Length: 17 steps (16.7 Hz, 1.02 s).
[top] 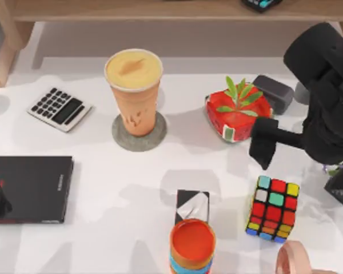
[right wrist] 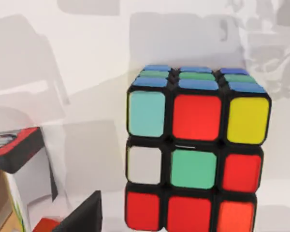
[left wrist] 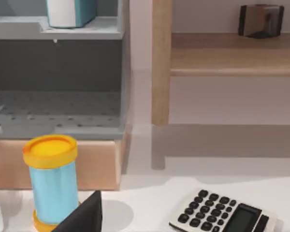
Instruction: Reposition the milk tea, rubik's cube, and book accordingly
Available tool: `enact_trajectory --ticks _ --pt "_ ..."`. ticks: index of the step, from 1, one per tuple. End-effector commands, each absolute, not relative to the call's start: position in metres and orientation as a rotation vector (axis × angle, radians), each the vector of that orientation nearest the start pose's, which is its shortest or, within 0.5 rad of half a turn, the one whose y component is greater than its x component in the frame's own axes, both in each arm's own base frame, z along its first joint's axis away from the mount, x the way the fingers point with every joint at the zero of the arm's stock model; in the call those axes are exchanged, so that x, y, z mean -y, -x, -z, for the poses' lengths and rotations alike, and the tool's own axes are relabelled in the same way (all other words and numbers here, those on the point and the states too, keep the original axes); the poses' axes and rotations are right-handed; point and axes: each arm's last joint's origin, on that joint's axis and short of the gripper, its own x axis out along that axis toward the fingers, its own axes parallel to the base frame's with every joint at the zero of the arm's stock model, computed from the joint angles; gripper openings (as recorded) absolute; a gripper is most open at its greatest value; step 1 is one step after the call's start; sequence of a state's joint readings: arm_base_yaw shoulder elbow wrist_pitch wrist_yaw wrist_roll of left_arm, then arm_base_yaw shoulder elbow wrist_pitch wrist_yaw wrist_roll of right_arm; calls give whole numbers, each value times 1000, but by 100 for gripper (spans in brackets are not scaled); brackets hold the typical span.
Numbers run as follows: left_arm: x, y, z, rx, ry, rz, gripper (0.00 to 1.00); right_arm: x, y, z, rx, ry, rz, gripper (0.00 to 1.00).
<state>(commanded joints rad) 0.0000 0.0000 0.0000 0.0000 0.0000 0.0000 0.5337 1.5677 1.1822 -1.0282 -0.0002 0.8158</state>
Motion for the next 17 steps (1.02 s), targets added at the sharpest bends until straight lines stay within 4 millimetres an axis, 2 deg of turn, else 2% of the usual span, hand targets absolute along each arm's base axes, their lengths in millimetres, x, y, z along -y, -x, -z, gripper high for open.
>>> enact_trajectory --ticks 4,11,13,17 --pt "1 -106 -160 0 0 0 100 -177 -261 -215 -1547 -248 233 100" --pt "1 -106 -160 0 0 0 100 -178 -263 -213 -1556 -246 244 100" --pt "1 -106 -160 0 0 0 100 -179 -263 -202 -1560 -241 244 100" --pt "1 -106 -160 0 0 0 100 -180 -264 -167 -1552 -247 239 100"
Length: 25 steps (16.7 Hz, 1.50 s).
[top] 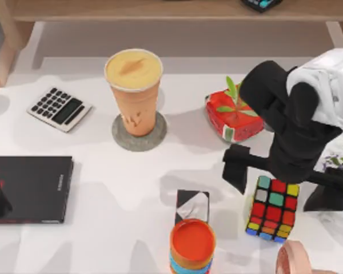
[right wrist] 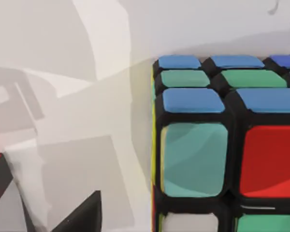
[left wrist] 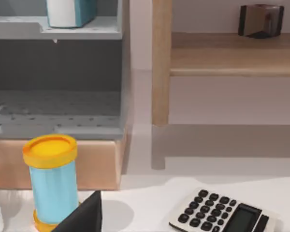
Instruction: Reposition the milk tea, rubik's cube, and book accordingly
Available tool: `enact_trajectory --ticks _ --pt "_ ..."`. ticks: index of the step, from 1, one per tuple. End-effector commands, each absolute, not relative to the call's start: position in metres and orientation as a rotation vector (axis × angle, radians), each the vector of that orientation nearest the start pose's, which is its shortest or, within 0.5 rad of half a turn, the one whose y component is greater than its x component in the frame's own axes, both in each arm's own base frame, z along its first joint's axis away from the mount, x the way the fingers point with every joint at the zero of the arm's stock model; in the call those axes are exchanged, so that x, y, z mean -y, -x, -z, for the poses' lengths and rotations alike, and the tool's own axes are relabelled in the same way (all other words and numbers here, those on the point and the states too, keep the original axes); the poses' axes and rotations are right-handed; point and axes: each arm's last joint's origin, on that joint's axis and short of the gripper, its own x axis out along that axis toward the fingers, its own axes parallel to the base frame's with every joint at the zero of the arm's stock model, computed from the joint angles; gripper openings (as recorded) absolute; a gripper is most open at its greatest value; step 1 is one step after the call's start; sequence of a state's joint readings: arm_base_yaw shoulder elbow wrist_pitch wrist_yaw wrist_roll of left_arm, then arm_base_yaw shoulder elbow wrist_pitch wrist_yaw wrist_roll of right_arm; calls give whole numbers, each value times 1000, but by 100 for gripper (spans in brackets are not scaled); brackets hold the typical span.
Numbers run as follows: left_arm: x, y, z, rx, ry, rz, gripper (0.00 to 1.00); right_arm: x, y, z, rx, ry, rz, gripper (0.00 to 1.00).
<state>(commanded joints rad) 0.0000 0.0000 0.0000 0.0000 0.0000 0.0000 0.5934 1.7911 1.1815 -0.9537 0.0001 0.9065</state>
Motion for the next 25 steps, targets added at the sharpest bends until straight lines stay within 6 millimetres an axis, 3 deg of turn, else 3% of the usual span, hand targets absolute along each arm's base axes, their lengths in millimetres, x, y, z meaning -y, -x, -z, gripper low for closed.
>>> enact_trajectory --ticks 2,6,19,25 --pt "1 -106 -160 0 0 0 100 -180 -262 -155 -1556 -244 242 100" --pt "1 -106 -160 0 0 0 100 -180 -262 -154 -1557 -243 243 100" --pt "1 -106 -160 0 0 0 100 -180 -262 -154 -1557 -243 243 2" --pt "1 -106 -160 0 0 0 100 -180 -262 -154 -1557 -243 243 0"
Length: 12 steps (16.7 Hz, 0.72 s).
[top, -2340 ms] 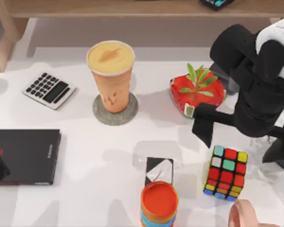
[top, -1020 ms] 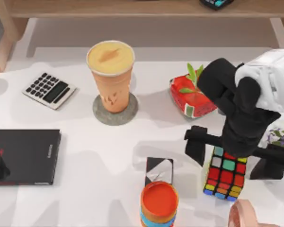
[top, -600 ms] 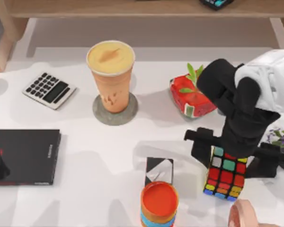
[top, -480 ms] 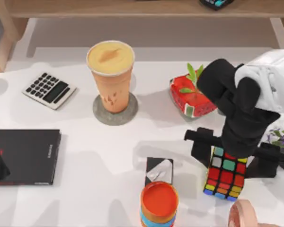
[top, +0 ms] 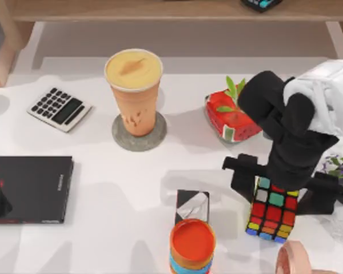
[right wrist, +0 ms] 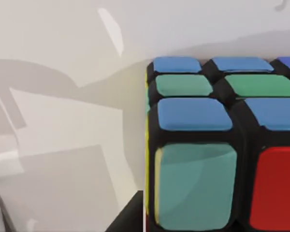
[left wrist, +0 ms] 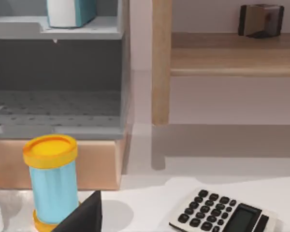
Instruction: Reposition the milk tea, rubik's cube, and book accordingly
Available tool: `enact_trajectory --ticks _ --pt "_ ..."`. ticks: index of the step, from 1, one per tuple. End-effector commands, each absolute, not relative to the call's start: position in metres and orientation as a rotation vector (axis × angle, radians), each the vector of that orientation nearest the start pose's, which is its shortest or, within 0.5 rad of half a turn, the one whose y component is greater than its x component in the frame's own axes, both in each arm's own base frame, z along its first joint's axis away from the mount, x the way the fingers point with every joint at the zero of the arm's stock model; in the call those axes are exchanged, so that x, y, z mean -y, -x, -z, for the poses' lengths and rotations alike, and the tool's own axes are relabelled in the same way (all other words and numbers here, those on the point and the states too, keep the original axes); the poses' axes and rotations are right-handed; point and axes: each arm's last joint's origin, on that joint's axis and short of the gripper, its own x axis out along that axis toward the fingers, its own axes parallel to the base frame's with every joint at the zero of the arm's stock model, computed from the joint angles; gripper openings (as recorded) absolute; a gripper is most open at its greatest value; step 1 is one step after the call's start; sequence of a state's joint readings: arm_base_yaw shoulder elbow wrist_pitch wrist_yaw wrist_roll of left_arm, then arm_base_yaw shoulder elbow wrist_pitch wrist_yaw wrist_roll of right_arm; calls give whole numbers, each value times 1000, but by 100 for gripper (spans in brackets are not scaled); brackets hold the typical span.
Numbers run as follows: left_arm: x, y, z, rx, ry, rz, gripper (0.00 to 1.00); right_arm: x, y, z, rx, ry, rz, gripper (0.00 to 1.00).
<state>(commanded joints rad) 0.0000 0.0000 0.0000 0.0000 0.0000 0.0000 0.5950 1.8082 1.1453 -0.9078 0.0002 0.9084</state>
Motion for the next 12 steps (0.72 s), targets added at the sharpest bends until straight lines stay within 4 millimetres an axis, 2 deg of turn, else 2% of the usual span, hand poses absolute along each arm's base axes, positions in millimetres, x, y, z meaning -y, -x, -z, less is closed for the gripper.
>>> enact_trajectory --ticks 4,10,12 --pt "1 -106 -160 0 0 0 100 -179 -263 -156 -1554 -247 243 0" --pt "1 -106 -160 0 0 0 100 -179 -262 -183 -1555 -246 244 0" --pt "1 -106 -160 0 0 0 100 -179 -262 -185 -1554 -247 244 0"
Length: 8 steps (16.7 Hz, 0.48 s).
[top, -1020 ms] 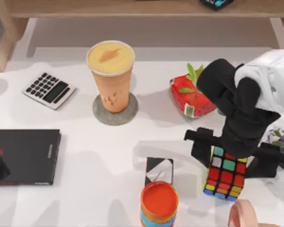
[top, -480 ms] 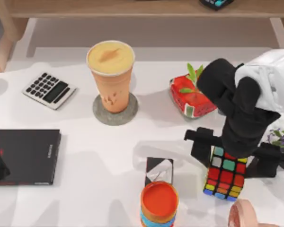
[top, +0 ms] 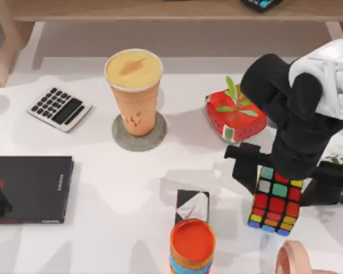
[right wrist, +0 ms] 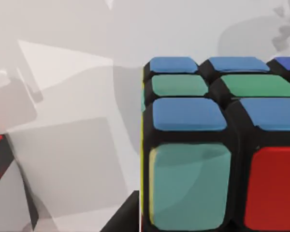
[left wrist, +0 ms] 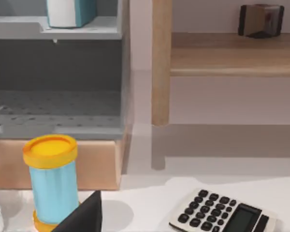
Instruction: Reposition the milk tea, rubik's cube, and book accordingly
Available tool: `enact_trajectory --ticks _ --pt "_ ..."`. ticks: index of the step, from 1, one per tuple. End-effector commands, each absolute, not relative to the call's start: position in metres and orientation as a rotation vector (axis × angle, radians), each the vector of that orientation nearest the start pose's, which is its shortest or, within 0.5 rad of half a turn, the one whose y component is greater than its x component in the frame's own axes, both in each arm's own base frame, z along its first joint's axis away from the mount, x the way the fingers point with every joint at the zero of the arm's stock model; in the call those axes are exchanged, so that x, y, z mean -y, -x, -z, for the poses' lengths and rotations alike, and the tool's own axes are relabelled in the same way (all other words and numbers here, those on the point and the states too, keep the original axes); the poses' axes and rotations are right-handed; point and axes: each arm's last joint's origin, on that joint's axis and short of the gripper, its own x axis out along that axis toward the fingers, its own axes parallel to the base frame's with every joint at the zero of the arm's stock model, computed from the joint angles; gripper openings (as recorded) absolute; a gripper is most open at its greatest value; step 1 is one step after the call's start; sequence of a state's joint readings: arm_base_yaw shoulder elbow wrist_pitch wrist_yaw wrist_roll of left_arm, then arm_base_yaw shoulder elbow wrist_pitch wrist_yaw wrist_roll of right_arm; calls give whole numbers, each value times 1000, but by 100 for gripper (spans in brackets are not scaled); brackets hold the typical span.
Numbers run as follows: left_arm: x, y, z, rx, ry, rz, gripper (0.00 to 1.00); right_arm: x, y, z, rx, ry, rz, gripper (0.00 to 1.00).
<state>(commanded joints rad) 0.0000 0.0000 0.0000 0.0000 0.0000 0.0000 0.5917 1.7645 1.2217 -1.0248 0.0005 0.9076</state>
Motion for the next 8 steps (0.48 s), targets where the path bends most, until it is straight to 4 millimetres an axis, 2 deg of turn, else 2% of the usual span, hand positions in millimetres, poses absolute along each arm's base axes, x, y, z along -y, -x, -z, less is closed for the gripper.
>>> enact_trajectory --ticks 4,8 --pt "1 -106 -160 0 0 0 100 -182 -263 -186 -1539 -244 225 0" --pt "1 -106 -160 0 0 0 100 -210 -272 -216 -1332 -208 25 0"
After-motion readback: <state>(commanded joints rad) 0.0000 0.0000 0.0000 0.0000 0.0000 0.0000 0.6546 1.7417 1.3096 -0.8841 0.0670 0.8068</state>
